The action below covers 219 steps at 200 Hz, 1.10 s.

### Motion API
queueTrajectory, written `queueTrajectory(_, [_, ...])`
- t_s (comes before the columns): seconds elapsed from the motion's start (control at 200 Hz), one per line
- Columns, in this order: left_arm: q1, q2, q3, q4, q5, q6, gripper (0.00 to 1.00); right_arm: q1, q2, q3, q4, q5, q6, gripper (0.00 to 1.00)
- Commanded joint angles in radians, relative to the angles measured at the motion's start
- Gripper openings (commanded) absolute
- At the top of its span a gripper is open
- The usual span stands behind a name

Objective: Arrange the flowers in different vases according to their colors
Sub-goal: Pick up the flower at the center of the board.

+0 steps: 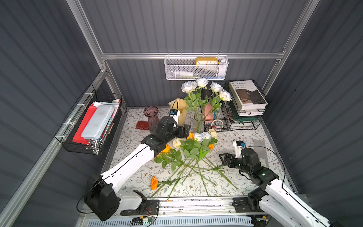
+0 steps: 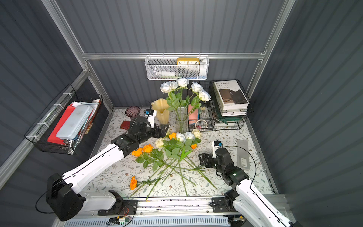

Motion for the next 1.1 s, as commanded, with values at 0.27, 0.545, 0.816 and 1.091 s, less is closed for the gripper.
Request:
queueTrajectory(0.27, [-0.008,-0.025,-0.048,-0.204,0.25,-0.084,0.87,-0.003,0.091,0.035,0.005,-0.091,-0.012,0.85])
queueTrajectory(0.545, [-0.12,0.037,-0.081,-0.324,0.205,-0.156,0.83,-0.003,0.086,0.007,0.058,-0.086,-0.011,0.85])
queueTrajectory(0.816, [-0.214,0.127,-0.081,-0.385,0.073,-0.224,0.81,-0.003,0.117,0.002,0.086,-0.091,-0.019,0.85])
queueTrajectory(1.091, [-0.221,0.221,-0.034,-0.472,-0.048,-0.212,0.78,-0.003,0.142,-0.008,0.121,-0.098,-0.023,0.85])
